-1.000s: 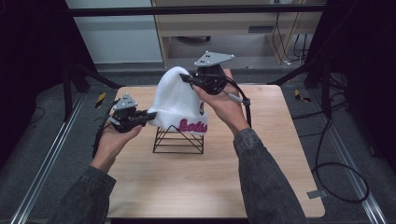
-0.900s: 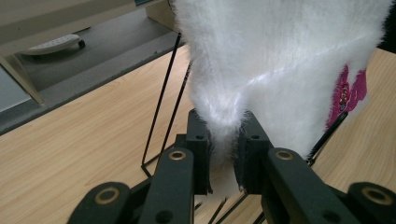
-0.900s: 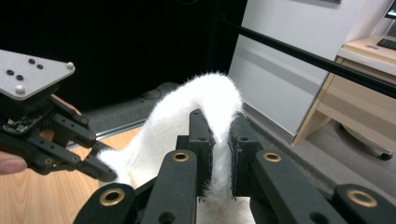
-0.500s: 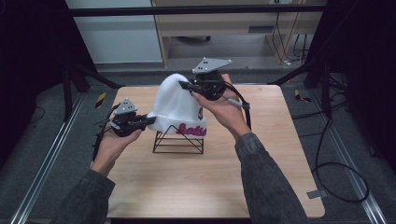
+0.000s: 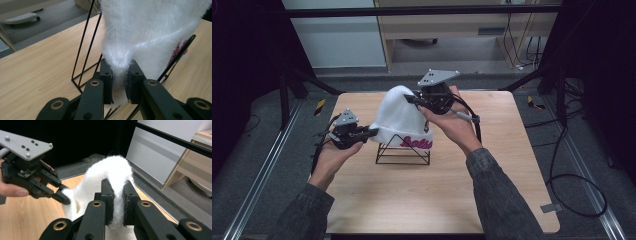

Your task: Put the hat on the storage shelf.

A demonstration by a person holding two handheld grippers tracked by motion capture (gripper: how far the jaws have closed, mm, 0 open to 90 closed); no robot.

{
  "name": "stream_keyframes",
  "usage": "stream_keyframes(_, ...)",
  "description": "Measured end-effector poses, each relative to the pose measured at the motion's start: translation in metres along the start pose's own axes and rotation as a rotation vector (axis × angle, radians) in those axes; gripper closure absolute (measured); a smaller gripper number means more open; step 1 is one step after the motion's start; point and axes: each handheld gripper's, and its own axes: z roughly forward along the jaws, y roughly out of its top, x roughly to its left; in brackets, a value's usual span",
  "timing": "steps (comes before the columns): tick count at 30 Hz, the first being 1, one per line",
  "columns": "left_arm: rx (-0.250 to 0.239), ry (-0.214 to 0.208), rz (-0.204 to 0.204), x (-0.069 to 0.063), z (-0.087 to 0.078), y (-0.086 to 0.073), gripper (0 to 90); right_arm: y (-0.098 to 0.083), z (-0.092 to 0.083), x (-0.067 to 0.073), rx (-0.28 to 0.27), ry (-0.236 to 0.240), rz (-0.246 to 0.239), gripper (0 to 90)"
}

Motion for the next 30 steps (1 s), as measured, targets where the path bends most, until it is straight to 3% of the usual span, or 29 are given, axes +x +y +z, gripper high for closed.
stream_keyframes(4, 0.017, 0.009, 0.011, -0.001, 0.002, -0.003, 77.6, -0.006, 0.000, 0.003, 0.006, 0.008, 0.005, 82.9)
stream_keyframes(21, 0.031, 0.002, -0.009, 0.000, 0.006, -0.021, 77.5, -0.020, 0.005, 0.014, 0.045, 0.025, 0.015, 82.7)
stream_keyframes(30, 0.073, -0.005, -0.003, -0.001, 0.014, -0.038, 77.4, -0.027, 0.012, 0.024, 0.111, 0.032, 0.006, 82.5)
